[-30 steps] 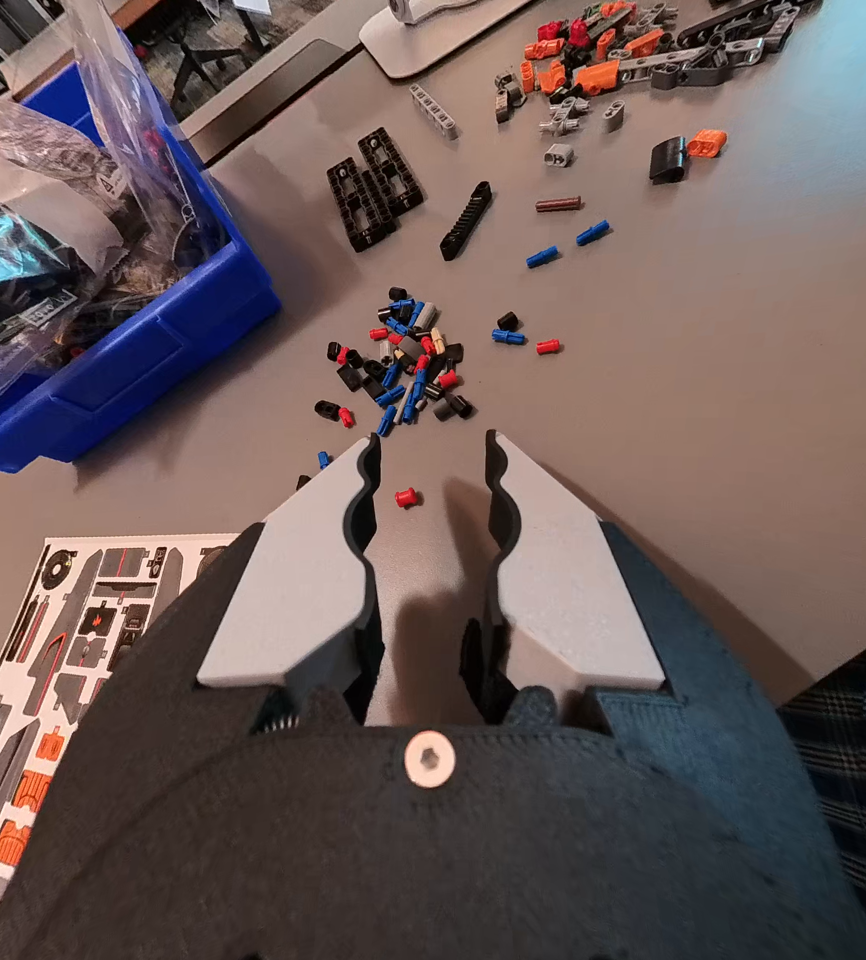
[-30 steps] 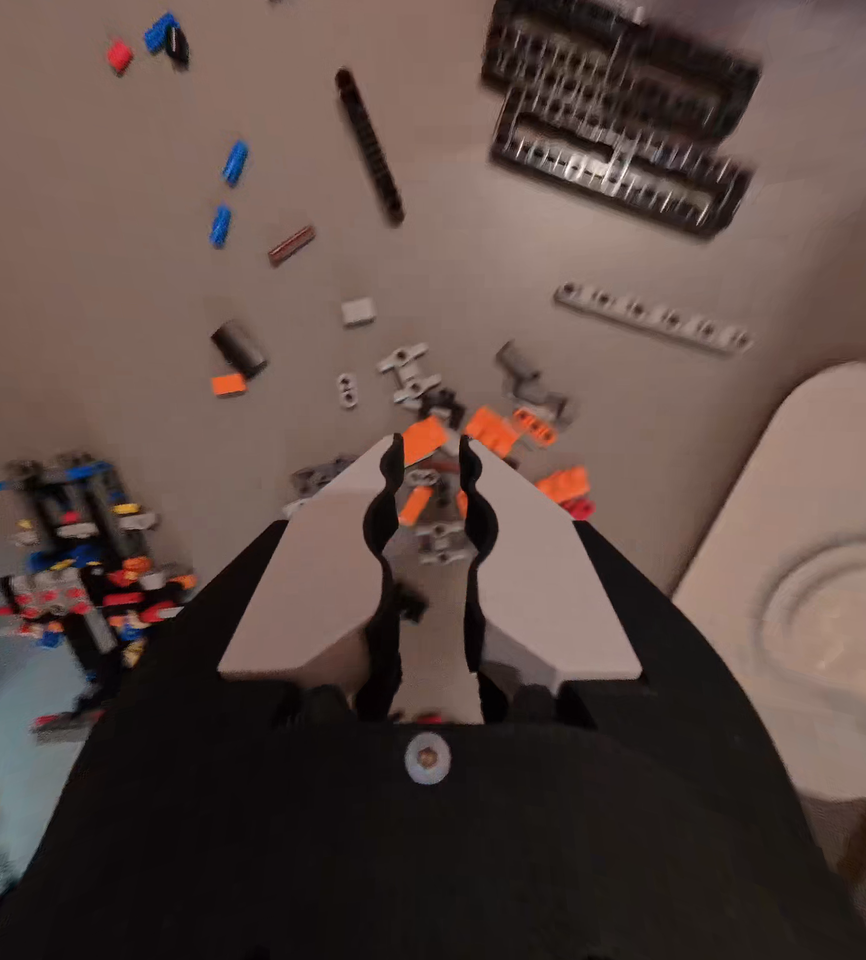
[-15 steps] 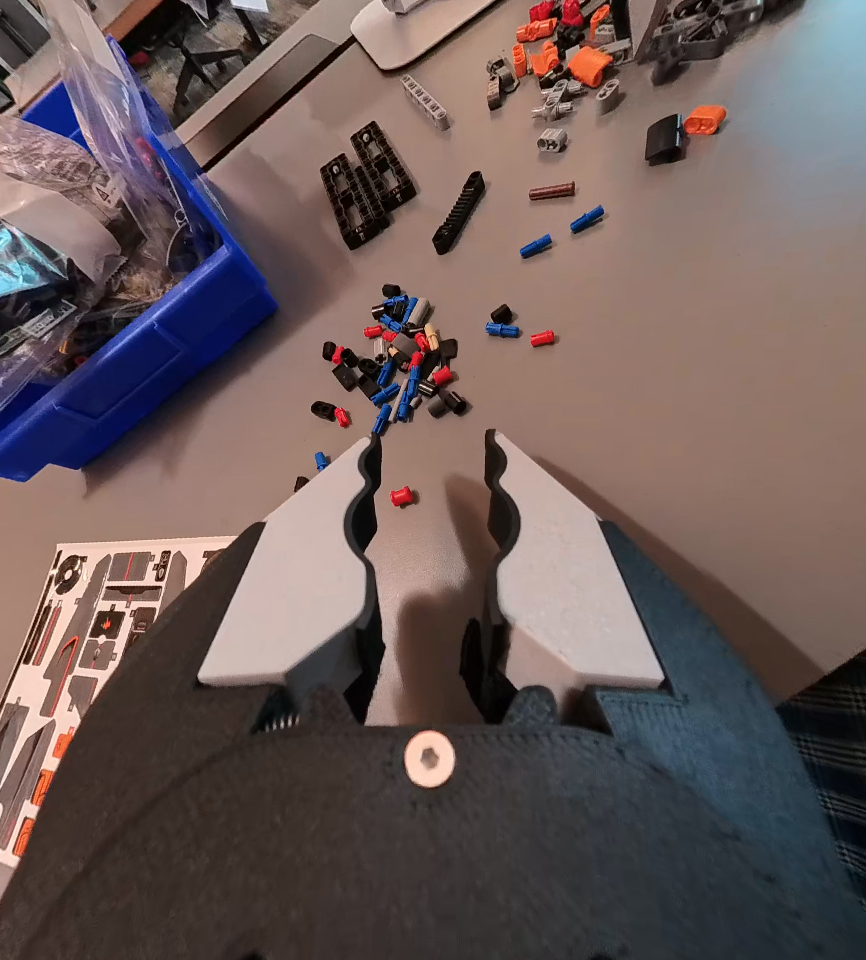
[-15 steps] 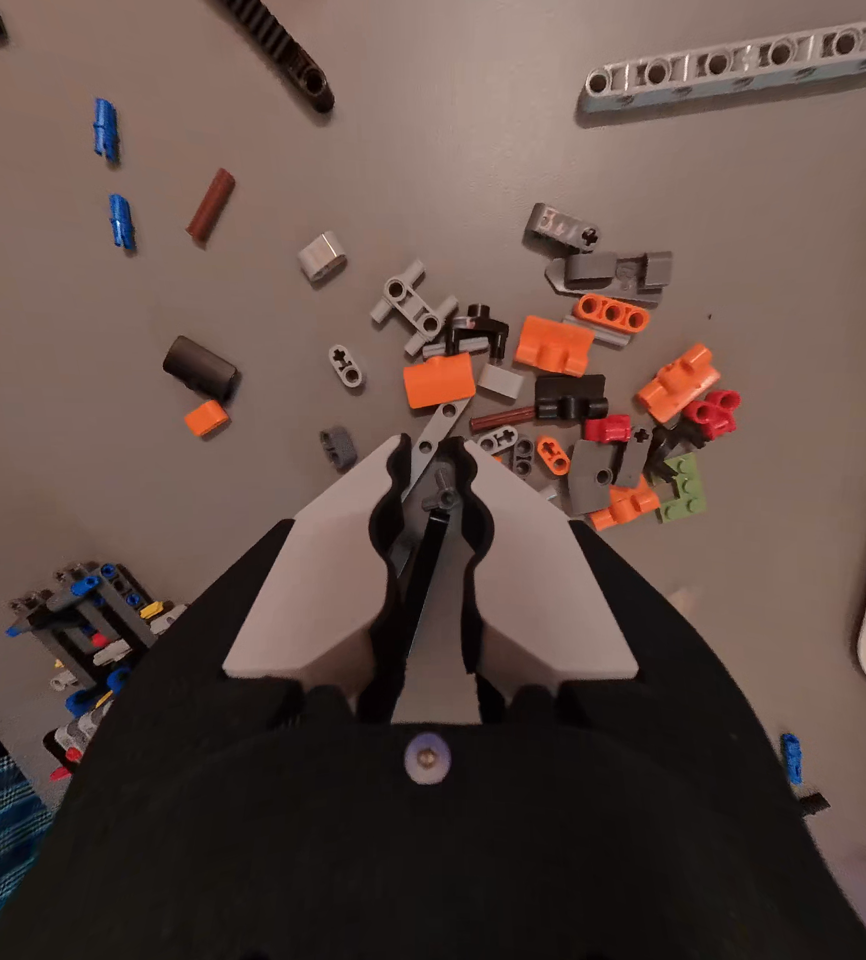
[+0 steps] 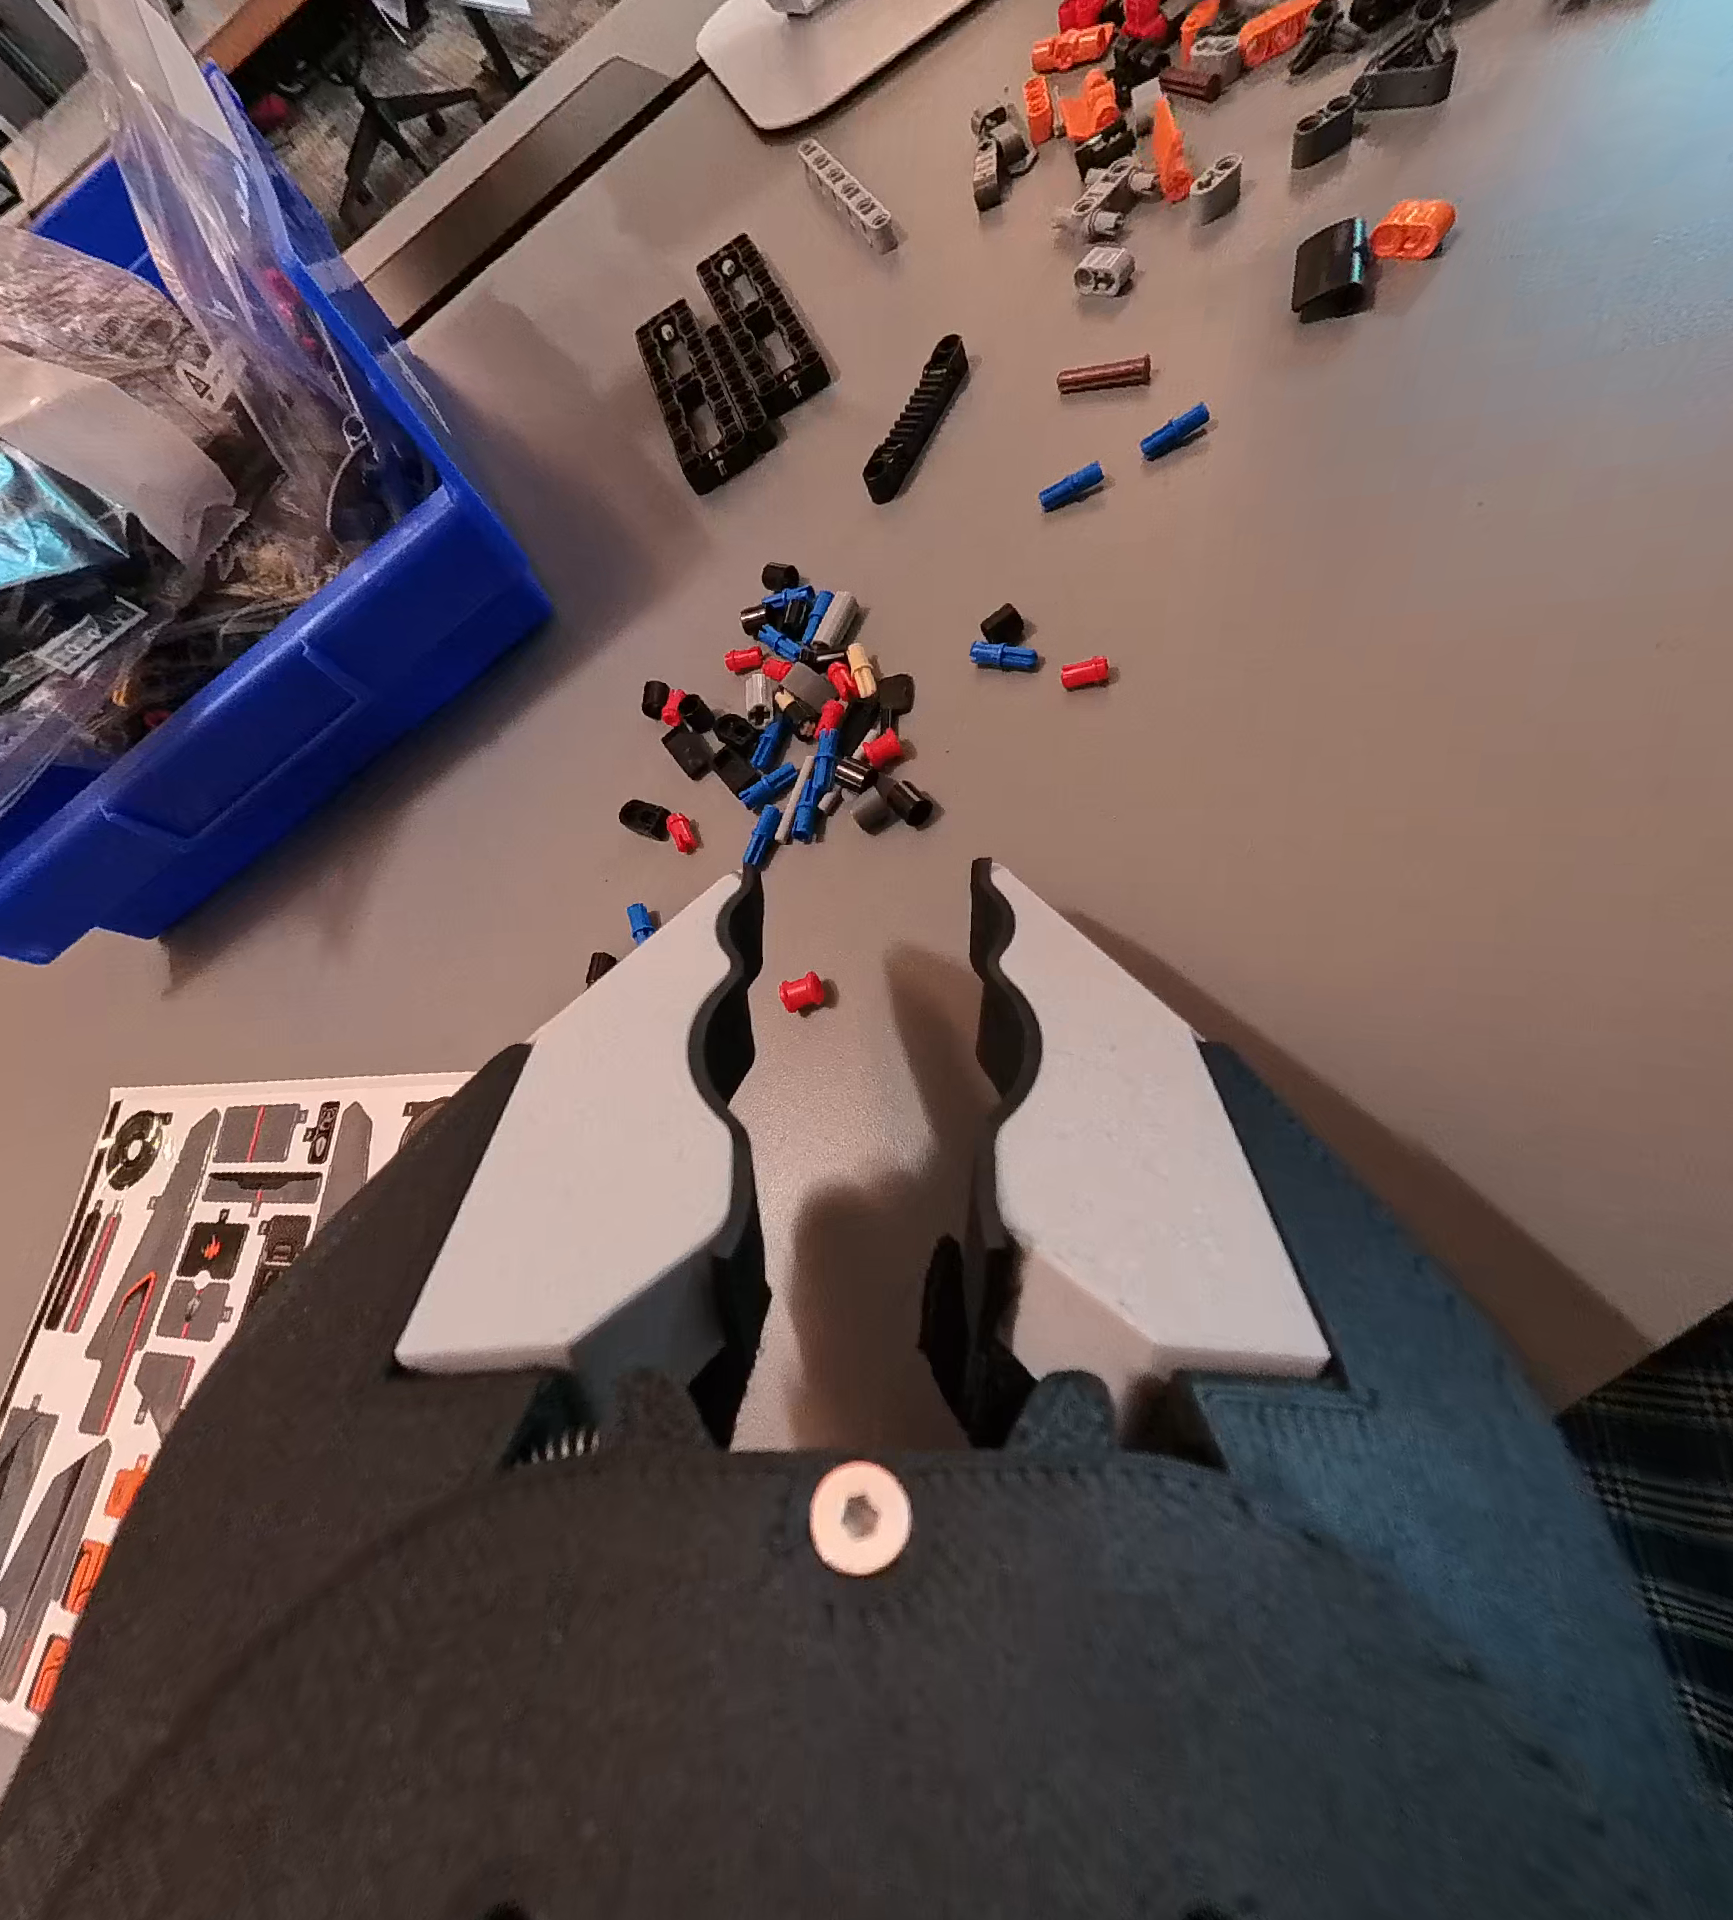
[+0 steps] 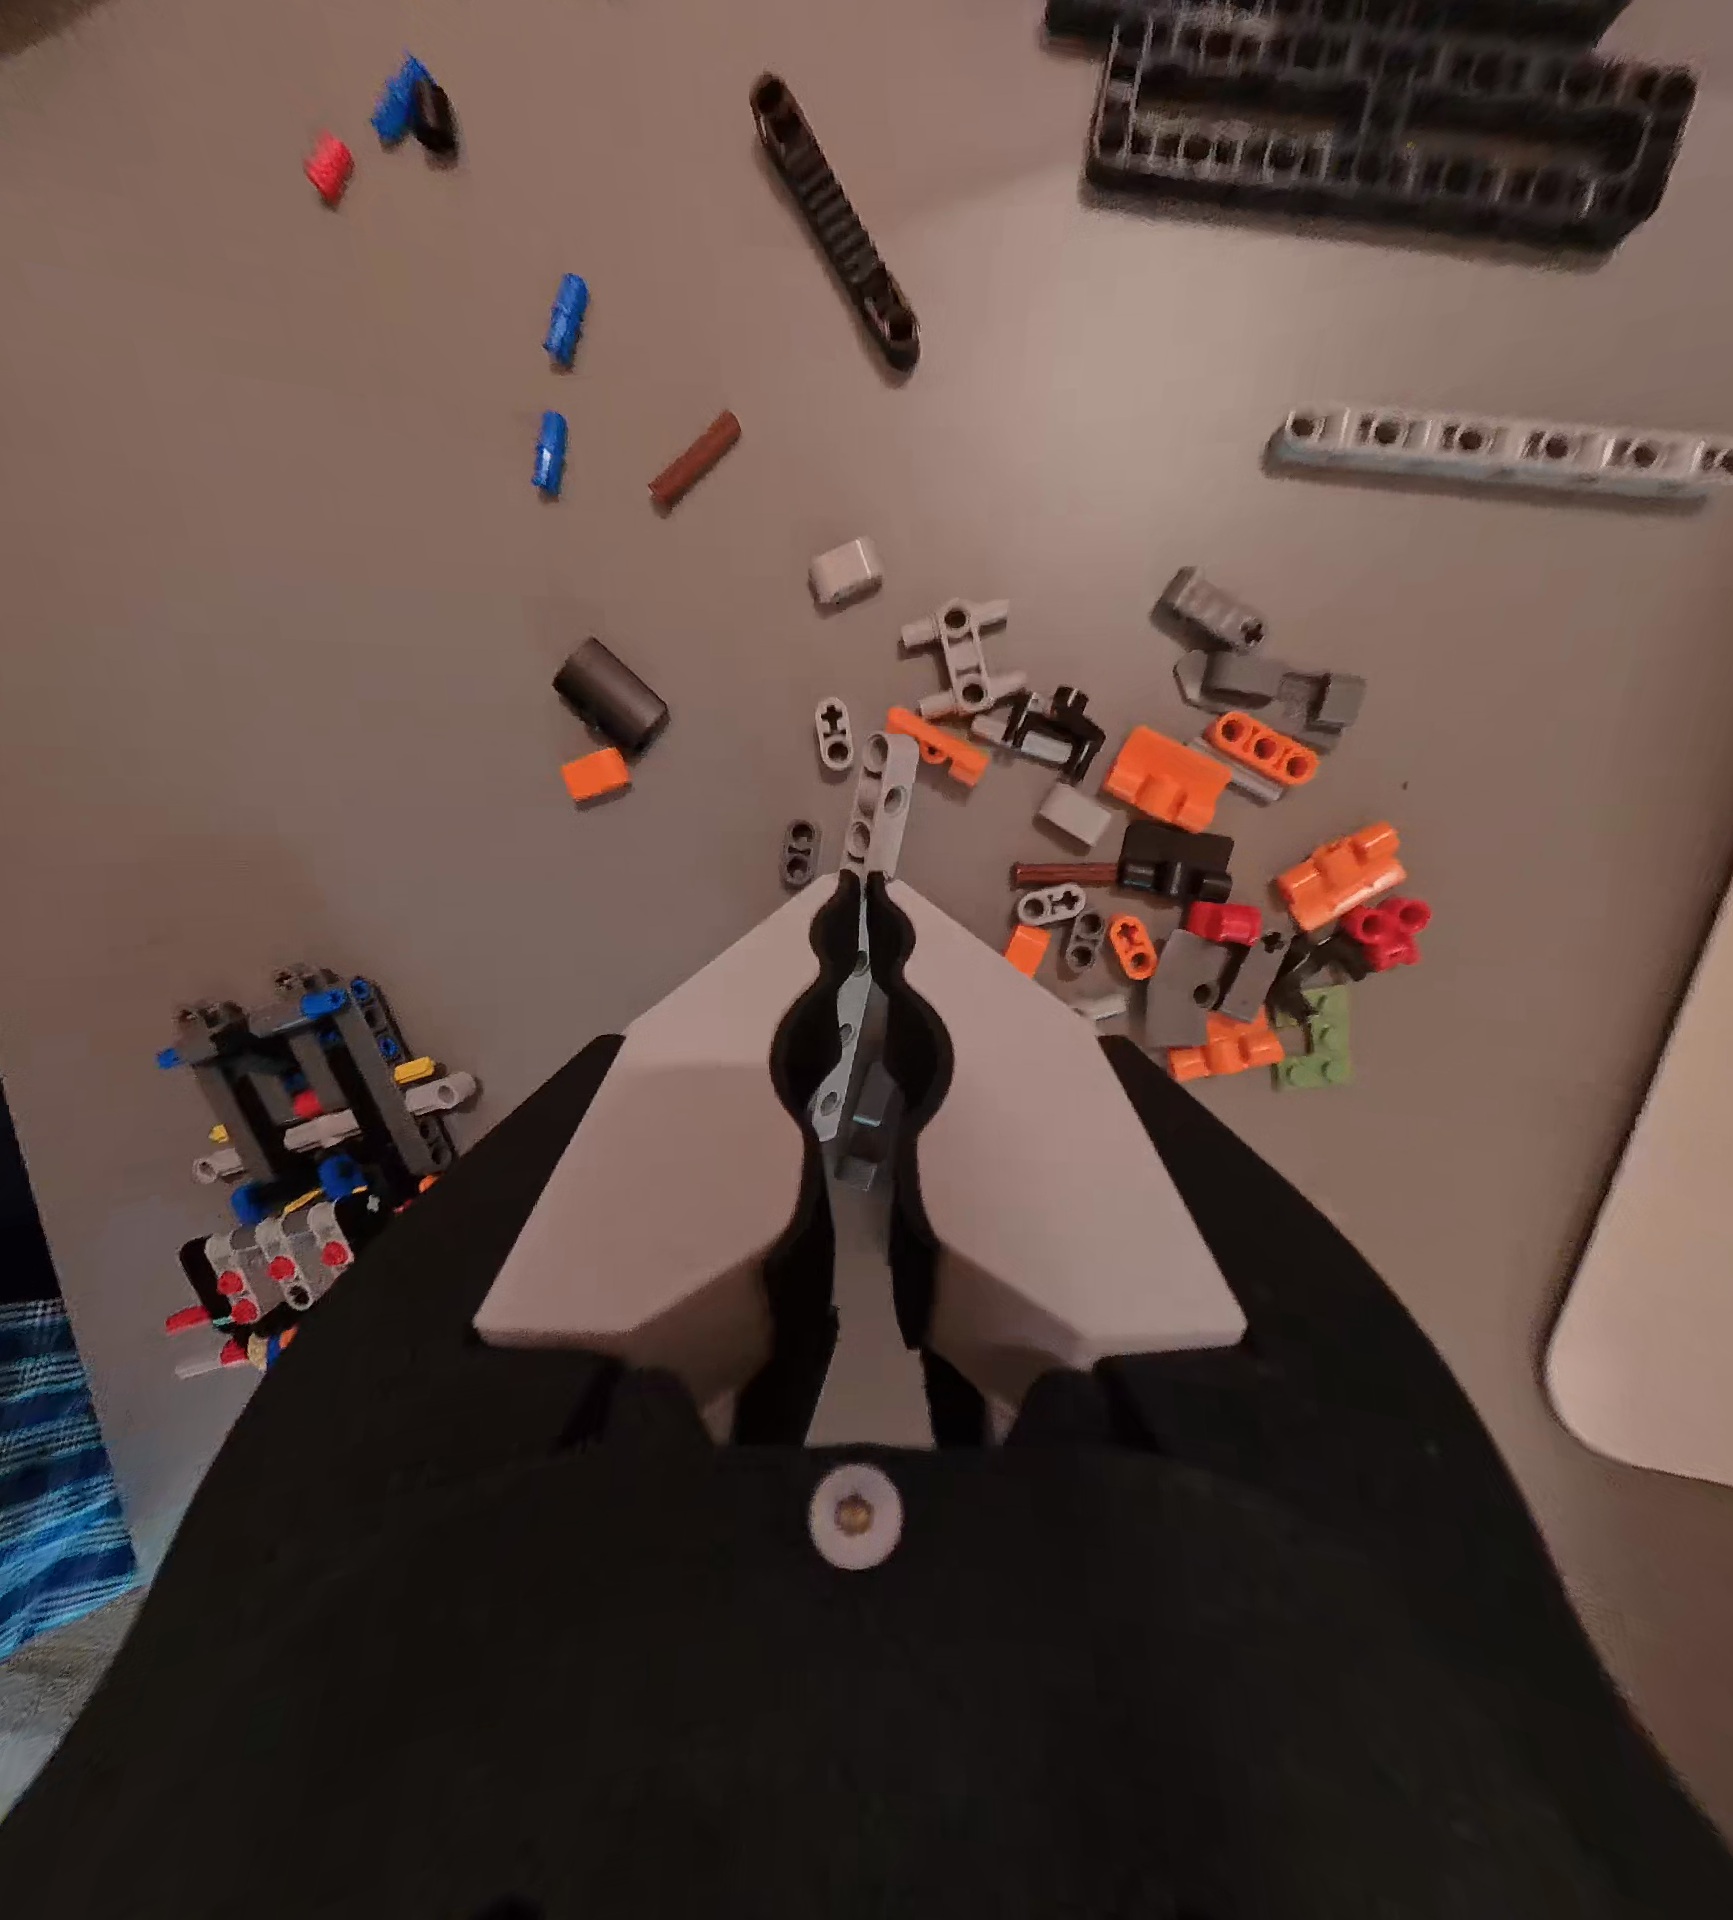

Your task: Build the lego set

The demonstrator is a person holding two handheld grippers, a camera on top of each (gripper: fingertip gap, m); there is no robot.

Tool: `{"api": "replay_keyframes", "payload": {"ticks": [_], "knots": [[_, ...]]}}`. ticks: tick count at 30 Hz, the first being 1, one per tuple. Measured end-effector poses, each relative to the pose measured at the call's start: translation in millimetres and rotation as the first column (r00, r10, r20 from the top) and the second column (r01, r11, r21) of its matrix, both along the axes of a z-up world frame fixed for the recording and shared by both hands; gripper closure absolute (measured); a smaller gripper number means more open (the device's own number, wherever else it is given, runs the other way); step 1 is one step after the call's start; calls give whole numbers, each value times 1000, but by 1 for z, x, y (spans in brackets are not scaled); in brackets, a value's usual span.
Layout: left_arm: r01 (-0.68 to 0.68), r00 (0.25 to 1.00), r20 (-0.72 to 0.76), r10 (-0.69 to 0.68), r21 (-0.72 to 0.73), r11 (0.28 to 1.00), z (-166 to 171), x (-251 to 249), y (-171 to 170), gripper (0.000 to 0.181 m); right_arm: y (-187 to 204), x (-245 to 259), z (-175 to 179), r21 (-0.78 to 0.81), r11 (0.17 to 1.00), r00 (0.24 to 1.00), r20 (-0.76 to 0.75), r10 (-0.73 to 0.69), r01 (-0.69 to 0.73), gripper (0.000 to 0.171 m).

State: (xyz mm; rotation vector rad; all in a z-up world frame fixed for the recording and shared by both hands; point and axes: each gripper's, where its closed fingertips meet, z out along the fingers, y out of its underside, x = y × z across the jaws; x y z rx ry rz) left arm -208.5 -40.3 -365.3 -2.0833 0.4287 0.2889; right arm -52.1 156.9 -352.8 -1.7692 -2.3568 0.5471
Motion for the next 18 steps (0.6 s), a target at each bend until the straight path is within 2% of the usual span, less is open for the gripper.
{"api": "replay_keyframes", "payload": {"ticks": [3, 6, 8, 10, 11, 15, 18], "knots": [[0, 1000, -2, 0, -3, 1000, 0, 0, 0, 143, 9, -12, 19, 54, 996, 996, -38, 76, -73, 171], [-1, 1000, -2, 1, -6, 1000, -1, 0, 0, 143, 22, -32, 33, 204, 950, 963, -80, 257, -237, 171], [-1, 1000, -3, 1, -5, 1000, -1, 0, 0, 143, 35, -47, 31, 357, 854, 902, -66, 428, -379, 171], [0, 1000, -6, 0, -2, 1000, 0, 0, 0, 143, 58, -60, 19, 485, 749, 867, 41, 496, -452, 171], [1, 1000, -8, -1, -1, 1000, 0, 0, 0, 144, 64, -66, 13, 534, 675, 827, 87, 555, -509, 171], [3, 1000, -11, -3, -2, 1000, -1, 0, 0, 144, 78, -85, -10, 623, 456, 698, 212, 684, -636, 171], [4, 1000, -6, -4, -4, 1000, -1, 1, 0, 144, 80, -87, -28, 632, 370, 640, 267, 721, -681, 171]]}}
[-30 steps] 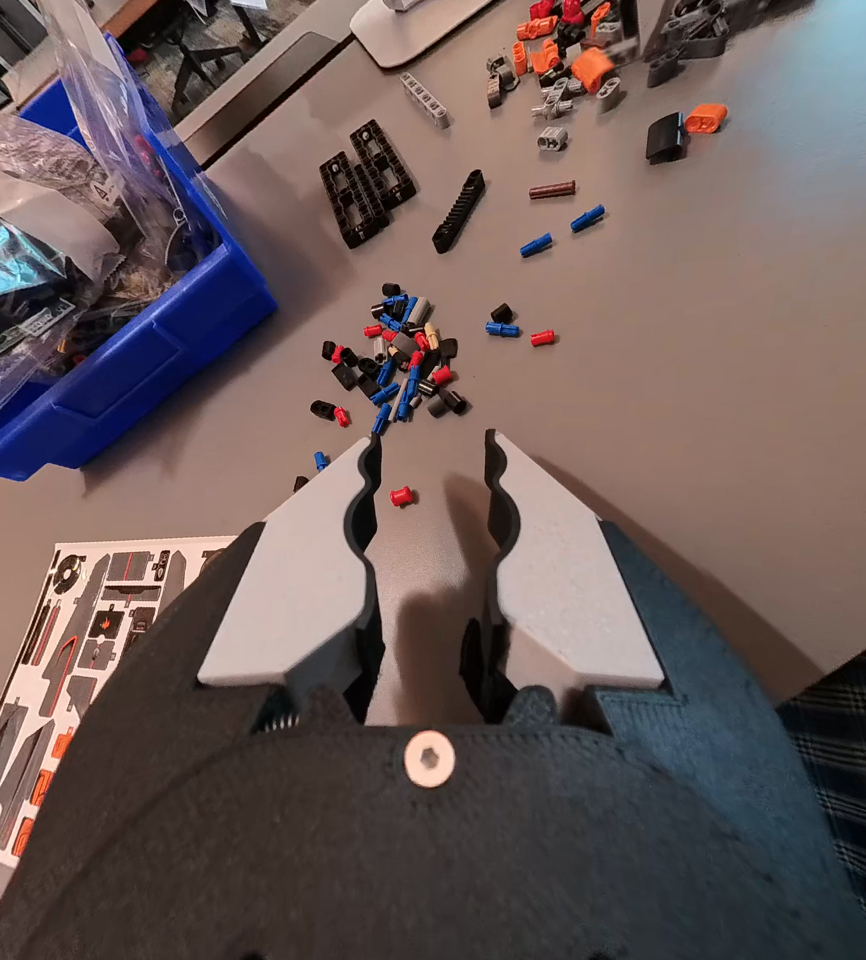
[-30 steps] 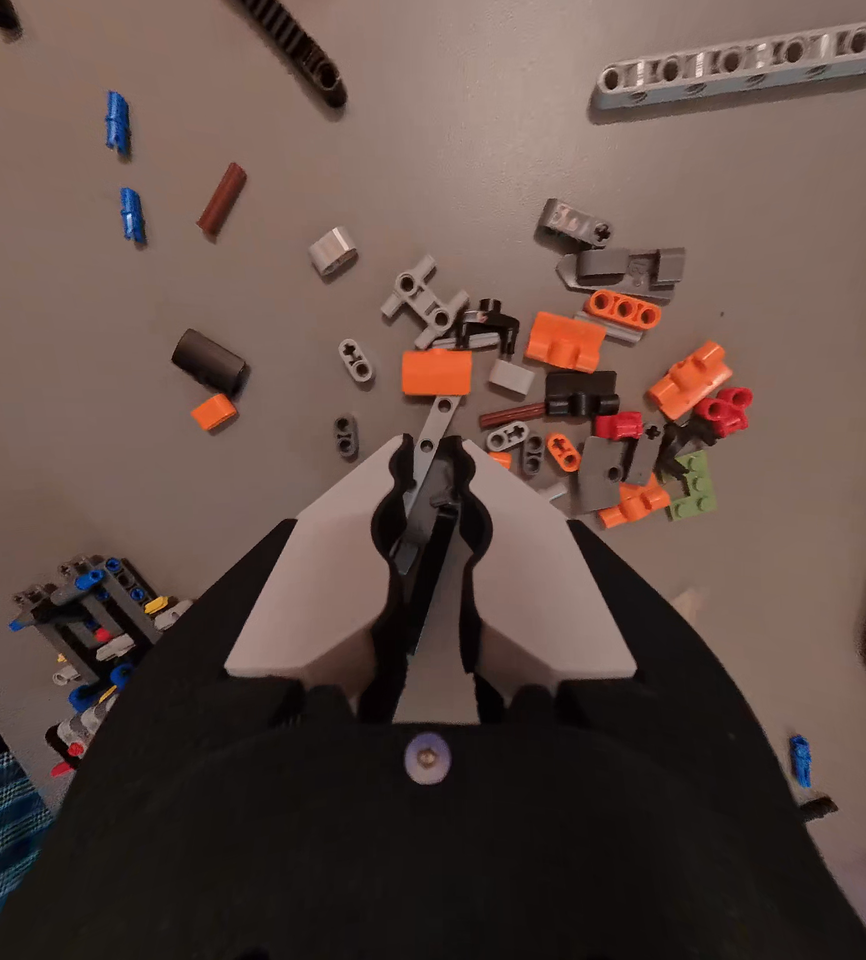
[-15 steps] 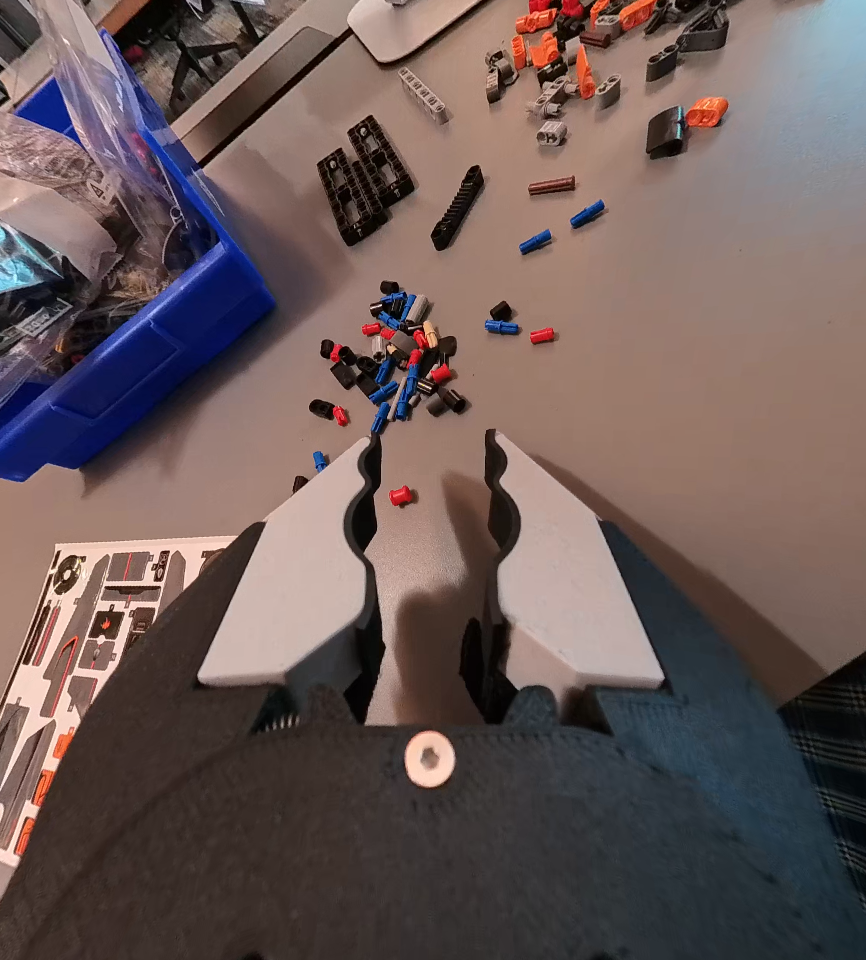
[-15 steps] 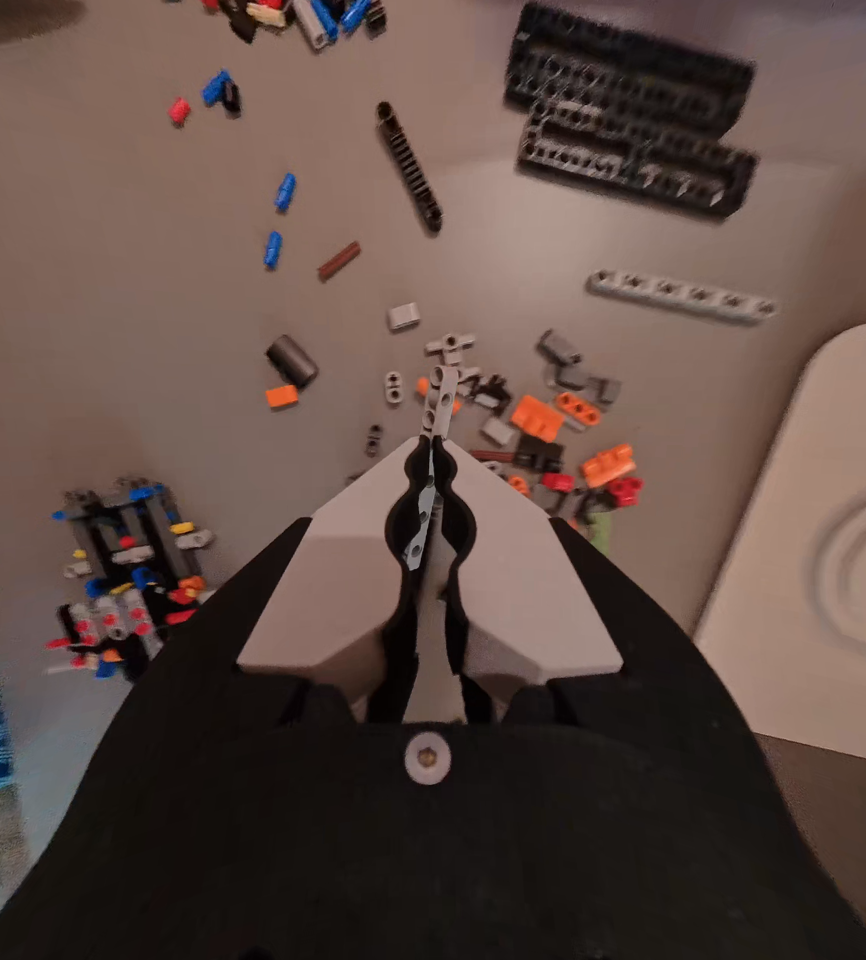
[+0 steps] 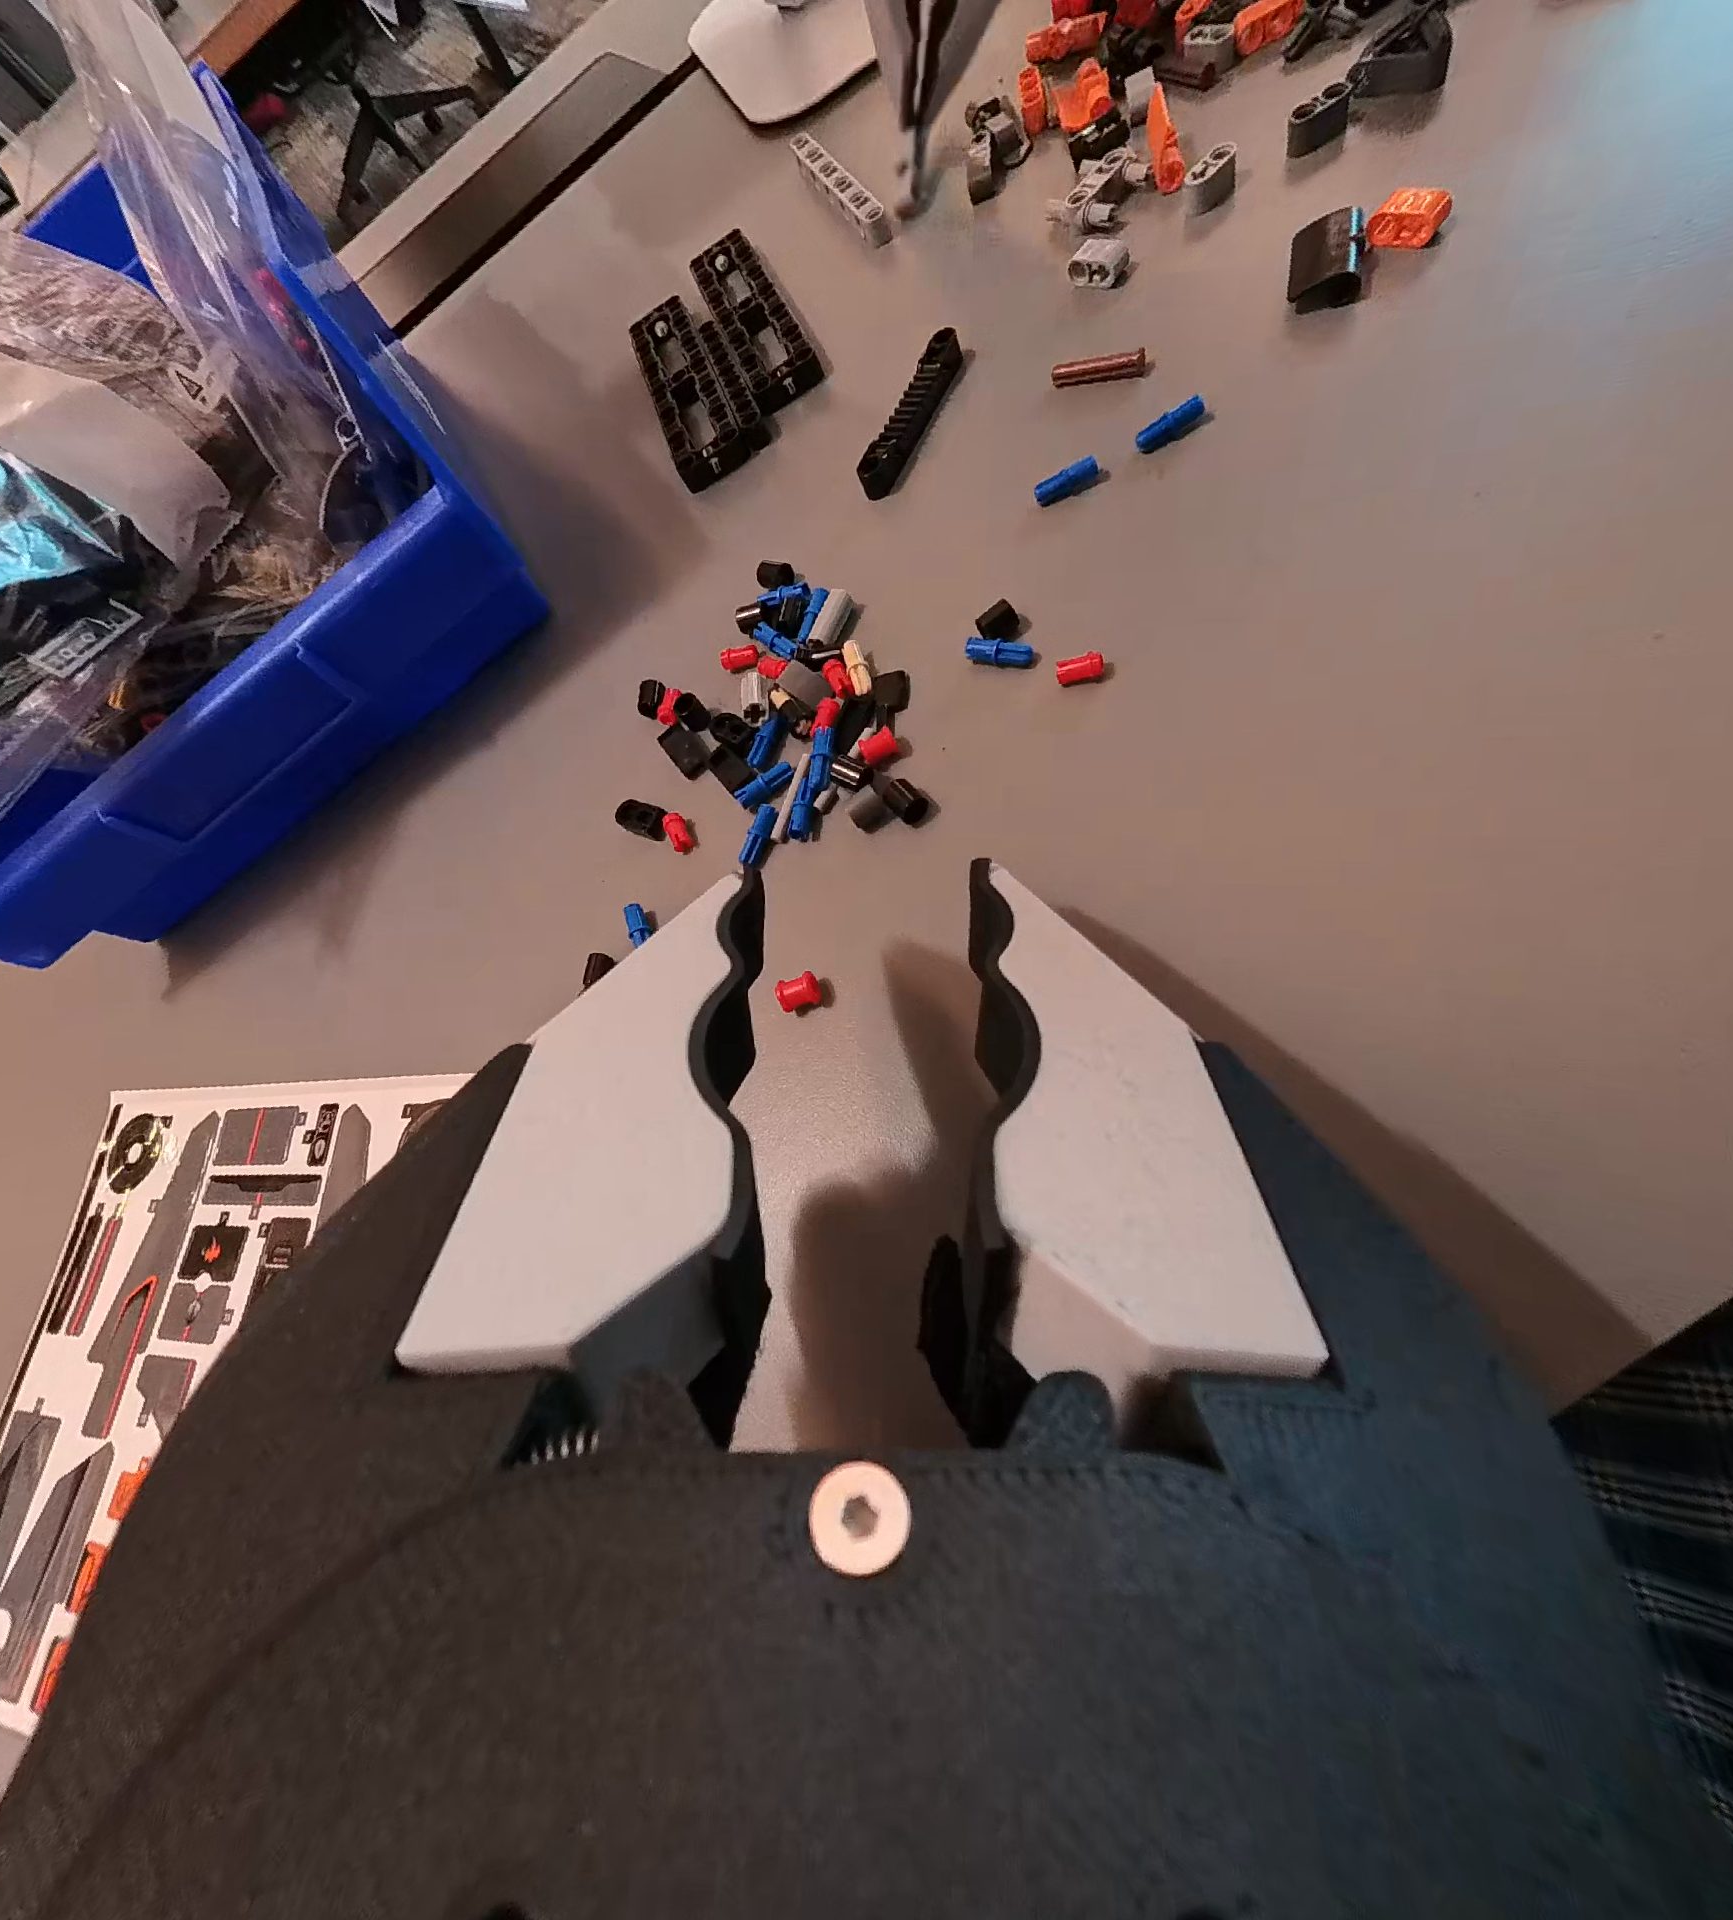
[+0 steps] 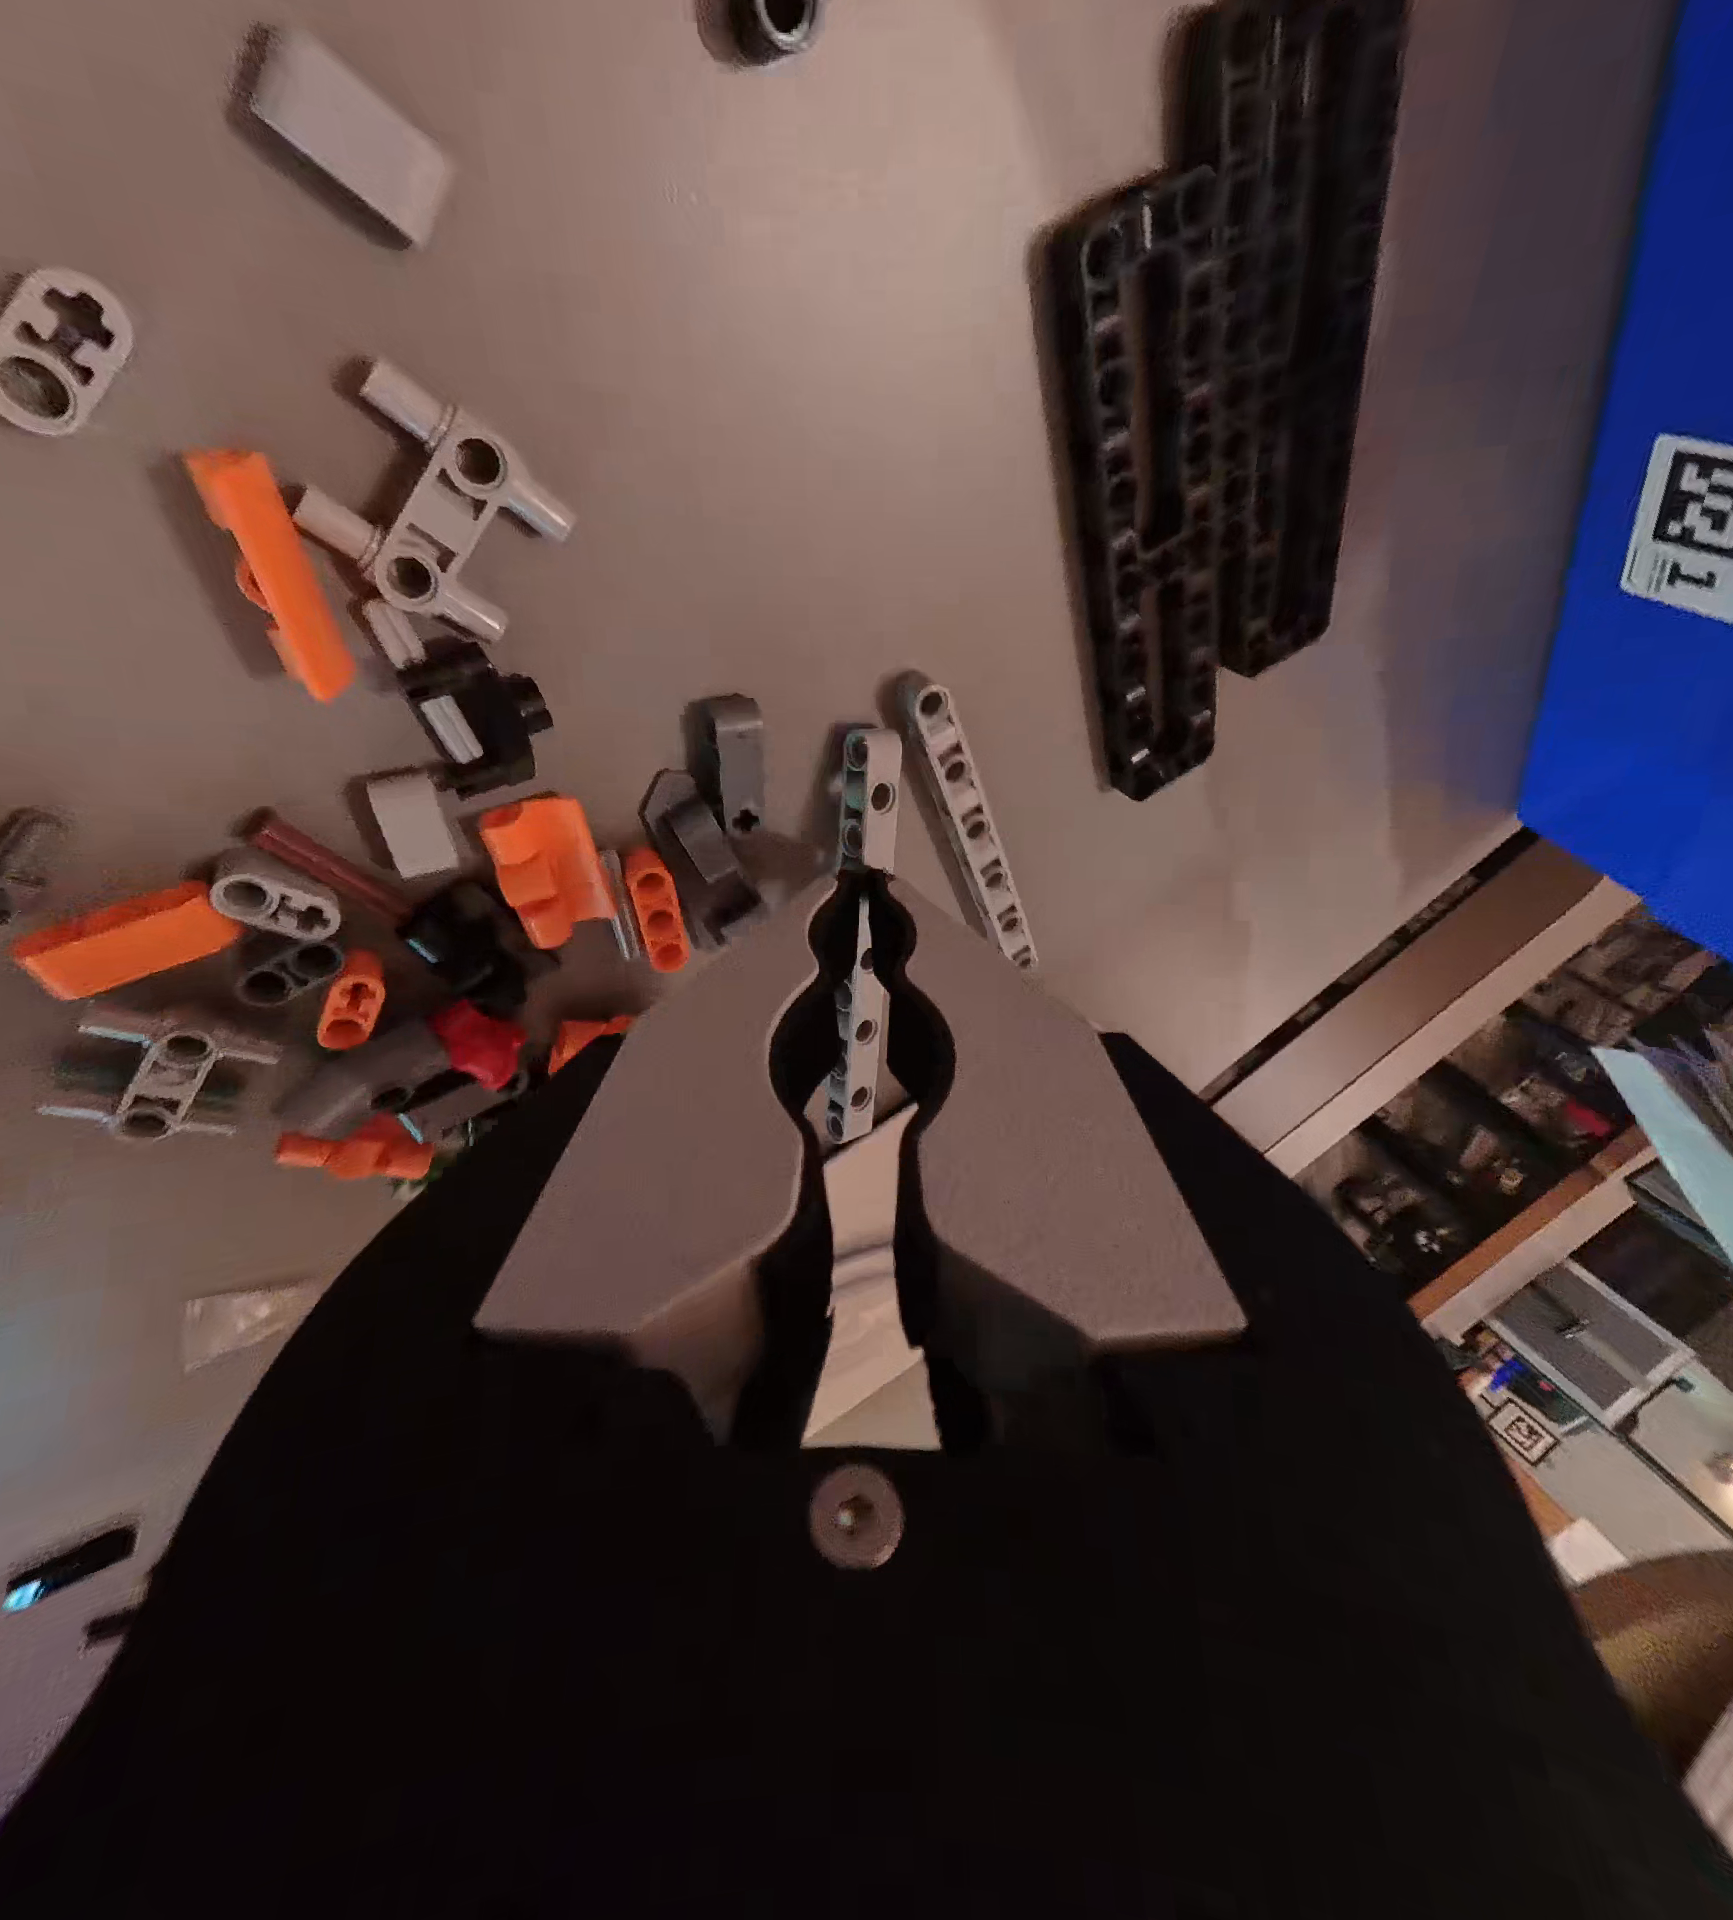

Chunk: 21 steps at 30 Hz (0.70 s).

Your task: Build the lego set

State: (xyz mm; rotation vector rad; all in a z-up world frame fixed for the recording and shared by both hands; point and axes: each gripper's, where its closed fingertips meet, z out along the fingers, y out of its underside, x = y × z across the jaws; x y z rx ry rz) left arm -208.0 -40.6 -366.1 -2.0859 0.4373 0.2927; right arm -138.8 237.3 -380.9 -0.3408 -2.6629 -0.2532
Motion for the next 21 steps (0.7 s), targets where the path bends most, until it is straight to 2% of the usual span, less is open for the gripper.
{"api": "replay_keyframes", "payload": {"ticks": [3, 6, 9, 12, 18, 21], "knots": [[0, 1000, 15, 0, 6, 1000, 1, 0, 0, 143, 4, 0, -5, 13, 1000, 999, -34, -28, 29, 162], [-2, 999, 34, 2, 10, 1000, 3, -1, 0, 143, 10, 4, 8, -95, 984, 983, -88, -158, 150, 164], [-2, 999, 50, 1, 7, 1000, 3, -2, 0, 143, 24, 16, 11, -215, 914, 931, -48, -361, 343, 166], [-2, 998, 61, 1, 15, 1000, 4, -2, 0, 143, 32, 22, 4, -266, 862, 893, -6, -449, 432, 166], [4, 1000, 27, -5, 12, 1000, 3, 0, -1, 143, 42, 16, -7, -229, 880, 904, -6, -428, 415, 171], [5, 1000, 14, -5, 0, 1000, 1, 0, 0, 143, 49, 4, -7, -178, 918, 929, -50, -368, 354, 171]]}}
